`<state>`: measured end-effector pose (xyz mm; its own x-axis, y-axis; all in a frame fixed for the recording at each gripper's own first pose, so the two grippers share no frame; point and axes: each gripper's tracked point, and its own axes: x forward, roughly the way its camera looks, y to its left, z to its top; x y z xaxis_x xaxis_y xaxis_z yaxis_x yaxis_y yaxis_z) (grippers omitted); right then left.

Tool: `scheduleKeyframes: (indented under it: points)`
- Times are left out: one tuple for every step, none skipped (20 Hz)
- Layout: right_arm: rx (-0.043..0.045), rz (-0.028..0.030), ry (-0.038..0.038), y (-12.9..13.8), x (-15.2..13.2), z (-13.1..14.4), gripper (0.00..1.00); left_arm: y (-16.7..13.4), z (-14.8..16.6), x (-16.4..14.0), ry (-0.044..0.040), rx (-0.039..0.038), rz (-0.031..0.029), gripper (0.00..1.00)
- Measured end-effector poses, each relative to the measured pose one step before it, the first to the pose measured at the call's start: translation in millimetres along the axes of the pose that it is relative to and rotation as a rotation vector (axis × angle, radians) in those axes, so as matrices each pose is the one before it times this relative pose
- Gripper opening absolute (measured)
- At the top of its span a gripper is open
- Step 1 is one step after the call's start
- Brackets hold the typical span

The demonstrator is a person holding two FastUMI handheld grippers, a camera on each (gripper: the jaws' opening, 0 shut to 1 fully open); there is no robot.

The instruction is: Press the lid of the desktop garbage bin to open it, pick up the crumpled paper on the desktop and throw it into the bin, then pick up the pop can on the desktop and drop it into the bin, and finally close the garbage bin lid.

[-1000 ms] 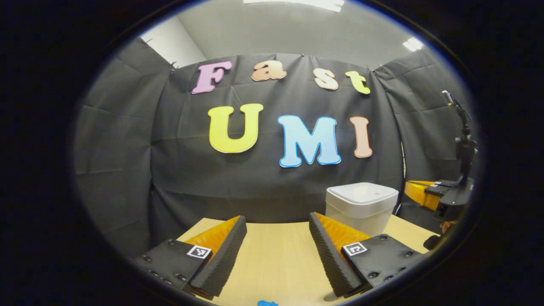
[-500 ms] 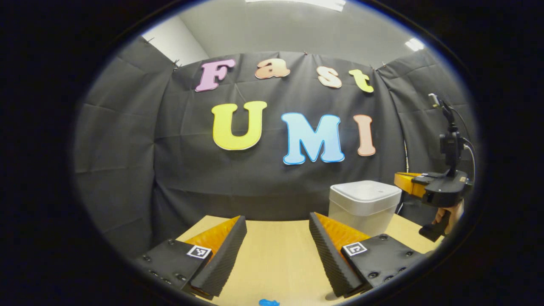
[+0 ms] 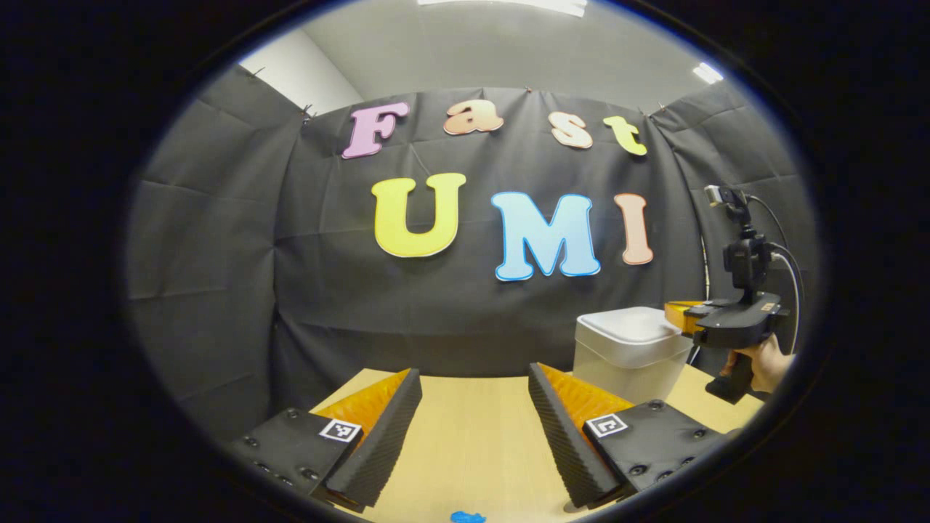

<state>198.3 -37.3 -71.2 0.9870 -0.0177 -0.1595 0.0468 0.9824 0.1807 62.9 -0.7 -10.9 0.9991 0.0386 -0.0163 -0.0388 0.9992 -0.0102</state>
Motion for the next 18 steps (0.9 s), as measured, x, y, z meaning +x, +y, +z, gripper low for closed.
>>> scheduleKeyframes:
  points:
    - [0.01704,-0.00443,0.00879,-2.88,2.35,-1.77,0.00,-1.72,0.23,1.81,-0.00128,-0.00001,0.00044,0.97]
    - [0.01379,-0.00437,0.00725,-1.07,1.72,-1.47,0.00,0.30,0.22,-1.17,-0.00015,0.00004,-0.00168,0.97]
    - [0.01500,-0.00128,0.00615,-2.07,1.83,-0.47,0.00,-0.74,0.44,0.89,0.00019,0.00022,-0.00067,0.97]
    - [0.01102,-0.00327,0.00800,-1.71,1.04,-2.18,0.00,-2.27,-0.50,0.86,-0.00005,-0.00058,-0.00159,0.97]
    - [0.00743,-0.00003,0.01616,-2.37,2.24,-3.64,0.00,-1.88,-0.23,1.78,0.00073,0.00102,-0.00093,0.96]
    - [0.01102,0.00567,0.01649,-0.45,0.05,-5.42,0.00,-0.08,-2.29,-0.90,-0.00106,0.00225,0.00034,0.96]
    - [0.01551,0.00395,-0.01335,-0.27,-0.81,4.01,0.00,-1.50,0.10,0.82,-0.00140,0.00229,-0.00073,0.96]
    - [0.00668,0.00764,0.01061,-0.41,1.96,-6.09,0.00,-1.44,2.16,1.85,-0.00088,0.00296,0.00109,1.00]
    - [-0.00214,0.00624,-0.00171,-0.06,-1.20,2.34,0.01,1.25,-0.23,-0.34,-0.00009,0.00111,0.00007,1.00]
    - [0.00125,0.00236,0.00278,0.80,1.22,-2.04,0.00,0.18,-1.06,-0.71,0.00188,-0.00092,0.00201,1.00]
    - [-0.00207,0.00652,0.00714,0.24,-0.32,-1.98,0.00,-0.73,-0.84,0.93,0.00194,-0.00192,0.00054,0.96]
    - [-0.00292,0.00433,-0.00812,0.46,2.17,0.65,0.00,-1.36,-0.67,2.56,0.00204,-0.00164,0.00034,0.96]
    - [-0.00614,0.00358,0.00145,0.00,-0.43,-0.92,0.01,-0.74,0.19,0.11,0.00135,-0.00028,0.00076,0.96]
    - [-0.00594,0.00053,-0.00390,0.01,-0.02,0.86,0.01,-0.81,-0.77,-0.41,-0.00196,0.00012,0.00054,0.96]
    - [-0.00286,-0.00414,-0.00254,-0.04,-0.20,1.78,0.01,0.14,0.39,-1.00,-0.00230,0.00107,0.00122,0.96]
    - [-0.00471,-0.00491,0.00023,-0.62,-1.01,0.56,0.01,-0.20,1.97,0.44,-0.00220,0.00112,0.00092,0.97]
    - [-0.01309,-0.00274,-0.01154,-0.26,-1.76,4.42,0.01,0.29,0.65,-0.45,-0.00147,0.00051,0.00177,1.00]
    - [-0.01334,-0.00872,-0.01359,-1.17,-0.22,4.46,0.01,-0.12,0.29,-0.68,-0.00023,-0.00084,0.00106,0.96]
